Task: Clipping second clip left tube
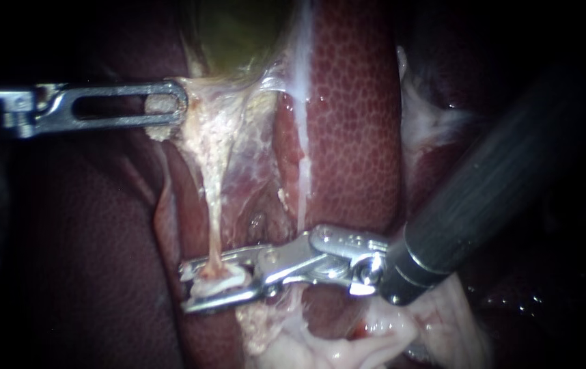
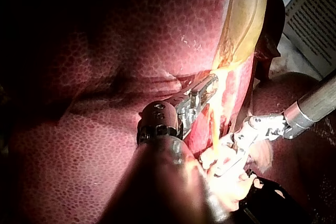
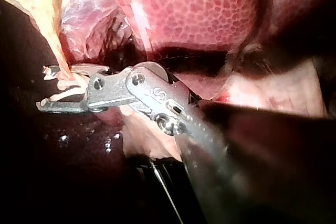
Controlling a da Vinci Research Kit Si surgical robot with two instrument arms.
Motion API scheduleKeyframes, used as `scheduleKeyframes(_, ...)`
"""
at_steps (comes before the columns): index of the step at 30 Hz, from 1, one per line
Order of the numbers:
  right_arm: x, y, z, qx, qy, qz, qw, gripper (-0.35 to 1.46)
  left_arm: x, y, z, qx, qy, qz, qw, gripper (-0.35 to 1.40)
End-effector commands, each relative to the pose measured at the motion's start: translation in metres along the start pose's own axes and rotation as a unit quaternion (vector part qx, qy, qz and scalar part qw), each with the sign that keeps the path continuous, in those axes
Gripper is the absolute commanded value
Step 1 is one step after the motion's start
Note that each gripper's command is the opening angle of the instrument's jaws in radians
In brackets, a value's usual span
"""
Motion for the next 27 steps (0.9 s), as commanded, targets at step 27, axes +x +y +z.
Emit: scheduleKeyframes(27, -0.0006, 0.0002, -0.0007, -0.001, -0.017, 0.018, 0.9997, -0.35, 0.0, 0.0, 0.0, -0.001, 0.001, 0.0, 1.0, -0.35)
